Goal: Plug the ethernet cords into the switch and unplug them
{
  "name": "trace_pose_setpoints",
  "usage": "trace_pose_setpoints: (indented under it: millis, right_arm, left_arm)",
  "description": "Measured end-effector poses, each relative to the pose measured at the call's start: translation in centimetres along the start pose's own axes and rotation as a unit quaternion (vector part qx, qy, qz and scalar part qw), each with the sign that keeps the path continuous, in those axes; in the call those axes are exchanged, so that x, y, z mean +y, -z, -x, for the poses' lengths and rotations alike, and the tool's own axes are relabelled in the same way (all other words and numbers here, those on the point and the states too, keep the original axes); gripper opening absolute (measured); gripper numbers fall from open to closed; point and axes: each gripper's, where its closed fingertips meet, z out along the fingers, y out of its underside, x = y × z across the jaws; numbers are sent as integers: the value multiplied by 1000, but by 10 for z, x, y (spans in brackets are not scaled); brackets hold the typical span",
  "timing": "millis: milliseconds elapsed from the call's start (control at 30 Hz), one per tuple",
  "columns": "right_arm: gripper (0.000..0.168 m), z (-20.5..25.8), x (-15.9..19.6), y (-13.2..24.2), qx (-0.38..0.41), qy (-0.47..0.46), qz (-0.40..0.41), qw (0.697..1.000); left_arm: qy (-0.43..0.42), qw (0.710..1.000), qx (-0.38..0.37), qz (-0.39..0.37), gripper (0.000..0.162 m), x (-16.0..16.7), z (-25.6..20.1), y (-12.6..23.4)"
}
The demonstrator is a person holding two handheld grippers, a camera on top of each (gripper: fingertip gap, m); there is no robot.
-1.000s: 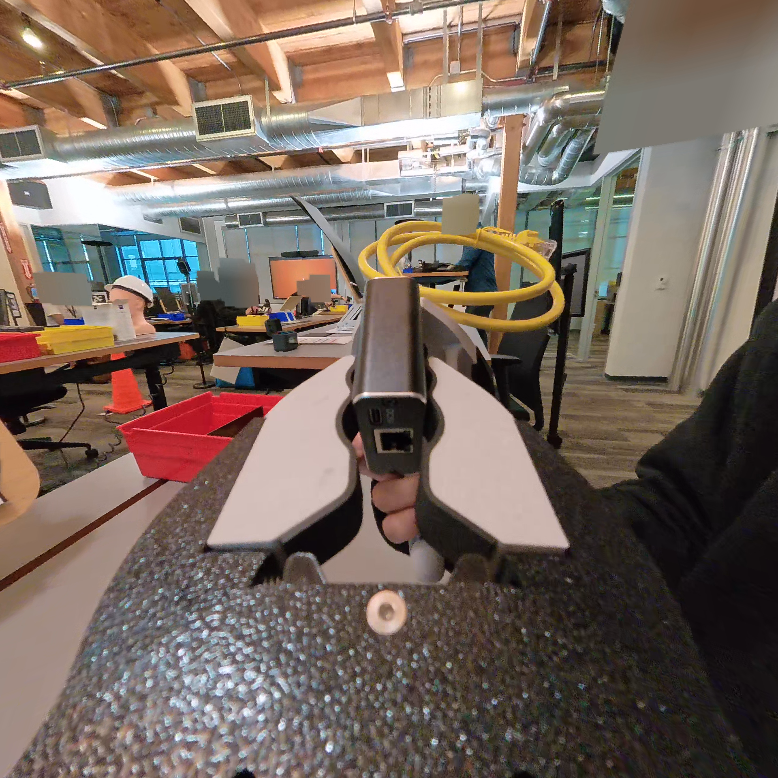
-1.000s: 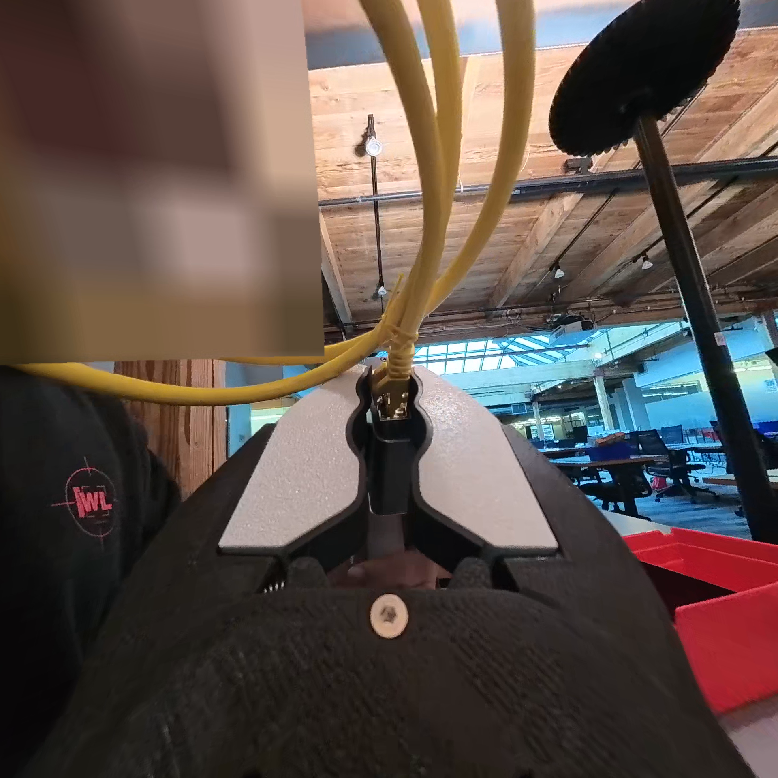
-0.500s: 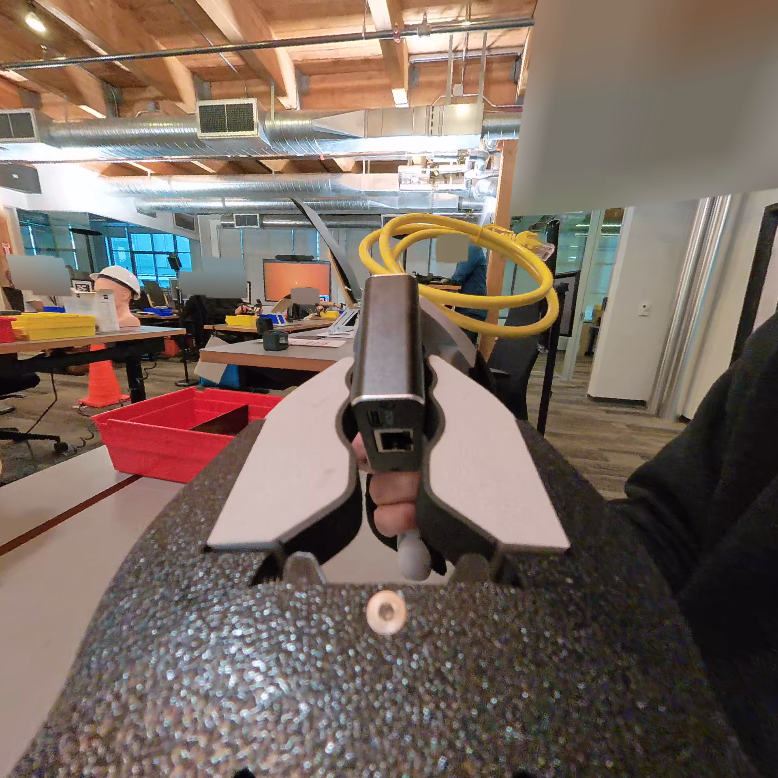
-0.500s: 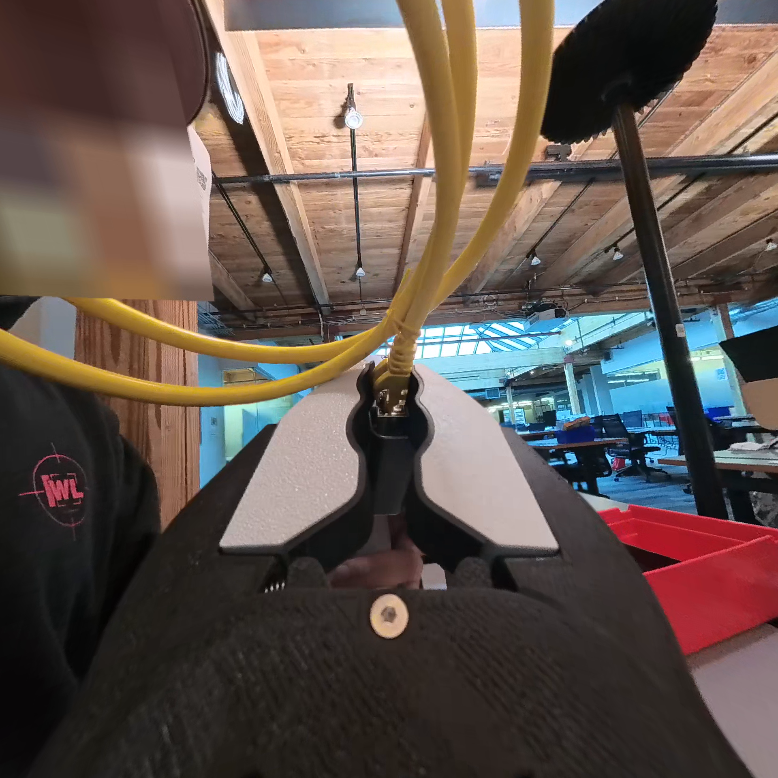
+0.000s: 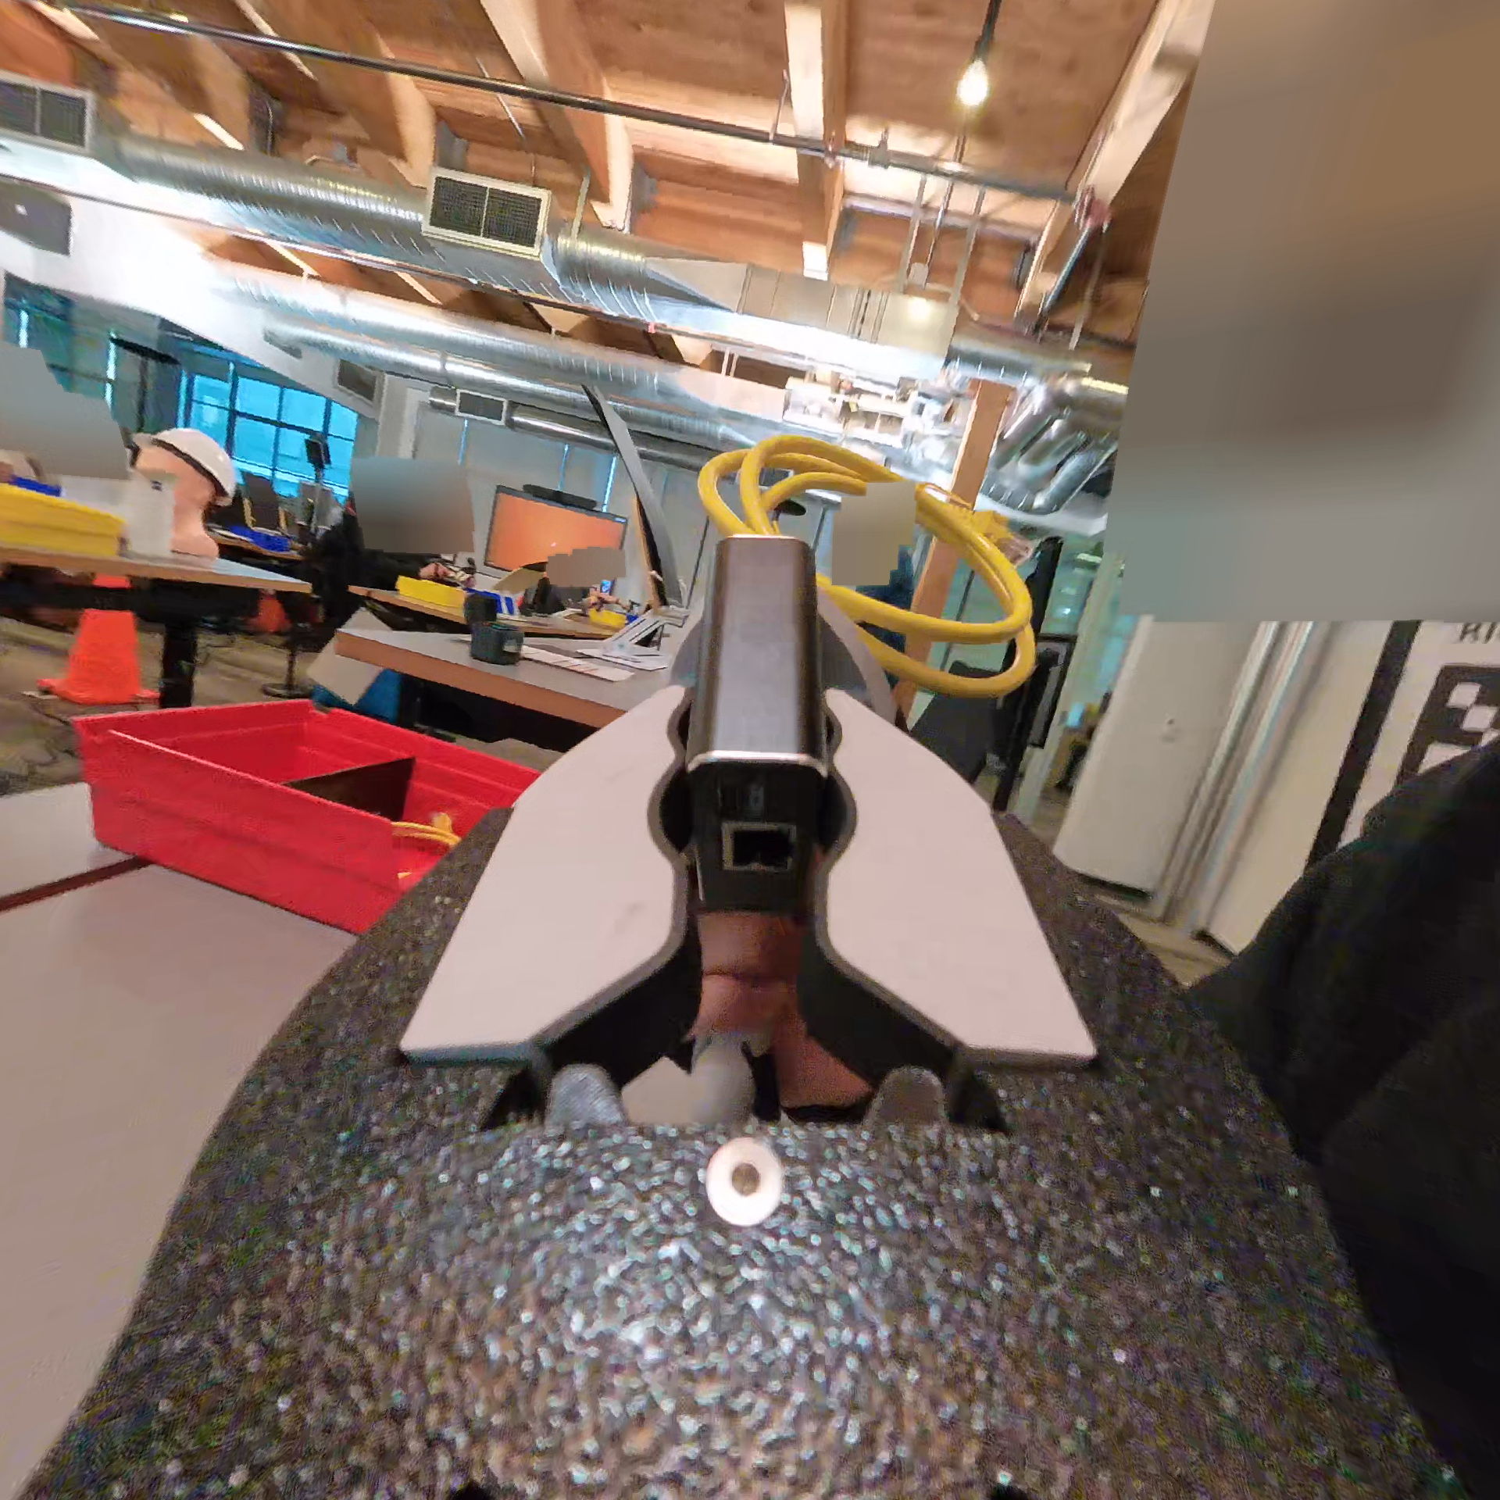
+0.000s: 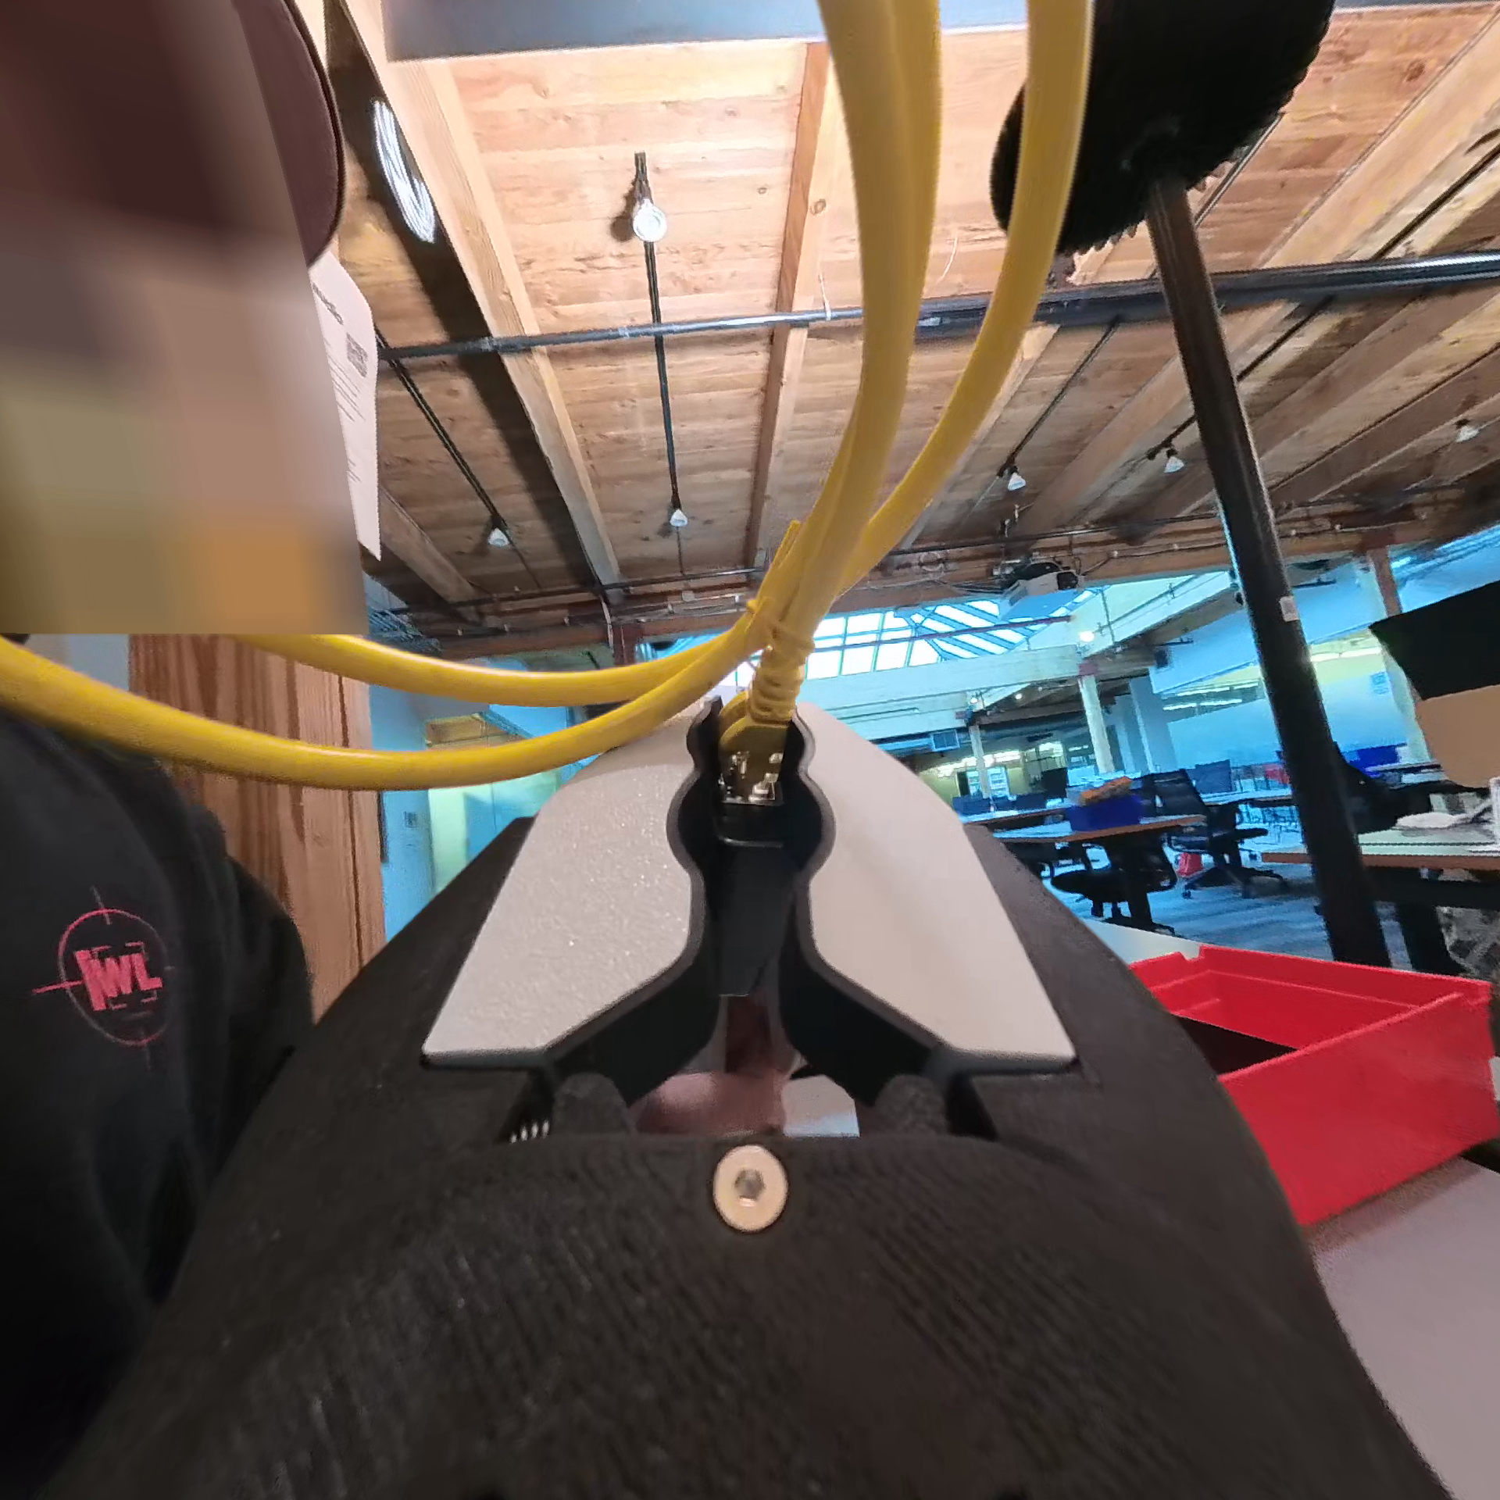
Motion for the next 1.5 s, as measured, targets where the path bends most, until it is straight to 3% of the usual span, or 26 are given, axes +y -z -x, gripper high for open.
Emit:
trace_pose_setpoints:
  millis: [67, 167, 200, 300, 367, 500, 567, 667, 733, 800, 833, 967, 1000, 1133, 1300, 1500]
  right_arm:
    - [14, -3, 1, -1, 12, 18, 18, 1000]
    - [15, -1, 0, 1, -6, -6, 11, 1000]
    - [15, -1, -1, 1, -11, -10, 4, 1000]
    - [14, -5, 3, -2, 3, 3, 23, 1000]
    - [14, -6, 5, -2, 14, 15, 32, 999]
    - [14, -6, 5, 0, -3, -15, 16, 1000]
    - [14, -6, 5, -1, 1, -6, 26, 1000]
    - [14, -8, 7, -3, 11, 4, 44, 999]
    - [14, -10, 8, -1, 10, -3, 46, 999]
    - [15, -8, 6, 3, -5, -29, 27, 999]
    - [15, -6, 3, 3, -12, -33, 19, 999]
    - [14, -9, 6, -1, 8, -3, 49, 999]
    - [14, -9, 7, -1, 8, -3, 53, 999]
    - [15, -8, 6, 4, -22, -56, 29, 998]
    - [15, 4, -5, -2, -65, -55, 1, 996]
    - [15, 4, -3, 0, -45, -36, -16, 998]
  left_arm:
    - [37, 999, 11, -13, 25, 0, 2, 0]
    - [-70, 997, -21, 19, 26, 3, 3, -1]
    - [-67, 997, -18, 20, 26, 2, 2, -2]
    - [68, 997, 15, -17, 25, 0, 5, 1]
    - [95, 995, 20, -29, 25, 1, 5, 3]
    - [-66, 997, -36, 18, 26, 5, 6, 3]
    - [-37, 999, -22, 13, 26, 4, 6, 3]
    - [74, 997, 11, -6, 25, 2, 7, 4]
    - [21, 1000, -4, 8, 26, 6, 10, 5]
    - [-119, 990, -45, 54, 27, 9, 9, 3]
    - [-125, 989, -42, 60, 27, 8, 7, 3]
    - [67, 997, 14, 21, 25, 6, 8, 4]
    - [82, 996, 21, 16, 25, 6, 9, 5]
    - [-34, 998, -18, 53, 26, 9, 11, 3]
    - [-68, 996, -22, 47, 25, -4, 0, 0]
    - [-79, 996, -30, 30, 25, -14, -1, 5]
